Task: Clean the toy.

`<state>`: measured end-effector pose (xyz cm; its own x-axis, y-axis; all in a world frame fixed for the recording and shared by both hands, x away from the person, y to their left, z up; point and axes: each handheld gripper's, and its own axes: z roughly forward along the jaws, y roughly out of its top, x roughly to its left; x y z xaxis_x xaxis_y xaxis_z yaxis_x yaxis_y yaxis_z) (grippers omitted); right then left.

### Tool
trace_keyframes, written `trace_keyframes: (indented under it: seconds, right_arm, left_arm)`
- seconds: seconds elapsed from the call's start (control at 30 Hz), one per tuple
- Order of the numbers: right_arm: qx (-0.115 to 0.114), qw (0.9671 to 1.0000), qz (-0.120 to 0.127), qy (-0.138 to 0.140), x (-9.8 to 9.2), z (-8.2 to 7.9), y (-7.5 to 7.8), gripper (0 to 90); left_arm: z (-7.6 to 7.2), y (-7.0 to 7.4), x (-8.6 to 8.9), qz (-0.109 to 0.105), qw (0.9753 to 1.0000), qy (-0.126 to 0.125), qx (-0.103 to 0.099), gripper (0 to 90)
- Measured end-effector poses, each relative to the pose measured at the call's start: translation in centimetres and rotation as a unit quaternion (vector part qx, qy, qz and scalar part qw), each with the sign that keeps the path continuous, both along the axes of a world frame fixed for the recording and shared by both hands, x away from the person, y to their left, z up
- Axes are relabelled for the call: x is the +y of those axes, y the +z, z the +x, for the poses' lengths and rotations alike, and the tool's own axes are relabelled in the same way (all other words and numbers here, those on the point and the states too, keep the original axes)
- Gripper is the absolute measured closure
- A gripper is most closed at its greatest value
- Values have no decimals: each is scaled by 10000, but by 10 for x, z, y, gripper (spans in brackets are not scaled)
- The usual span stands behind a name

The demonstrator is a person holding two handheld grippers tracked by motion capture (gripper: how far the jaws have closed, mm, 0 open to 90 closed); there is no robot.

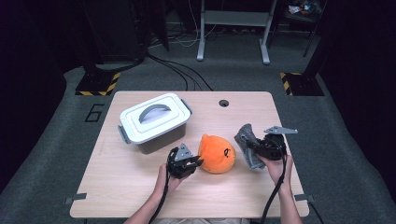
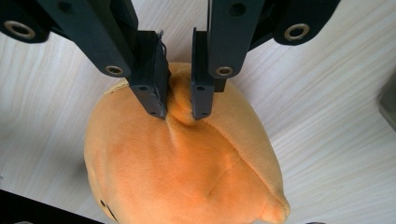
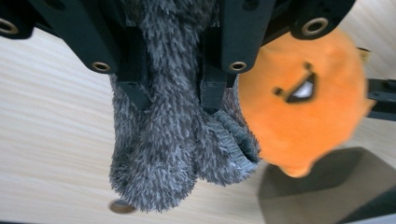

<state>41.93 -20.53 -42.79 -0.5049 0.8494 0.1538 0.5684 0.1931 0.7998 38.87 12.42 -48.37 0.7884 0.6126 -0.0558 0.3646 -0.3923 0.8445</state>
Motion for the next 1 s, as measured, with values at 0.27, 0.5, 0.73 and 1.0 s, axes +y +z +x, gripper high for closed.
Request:
trace_keyframes:
  seconds: [0.27,0.5,0.73,1.0]
  right_arm:
    - [-92,9992,40,395,33,2,11,688]
    - [-143,9976,-18,675,59,8,15,687]
    - [-180,9963,-48,837,78,13,17,687]
    - [-221,9947,-377,929,99,12,11,681]
  left_arm:
    - [2,3,-8,34,10000,28,59,776]
    - [5,5,-12,54,9998,118,160,775]
    - [7,5,-16,17,9995,219,222,775]
    - [8,6,-20,23,9992,286,272,777]
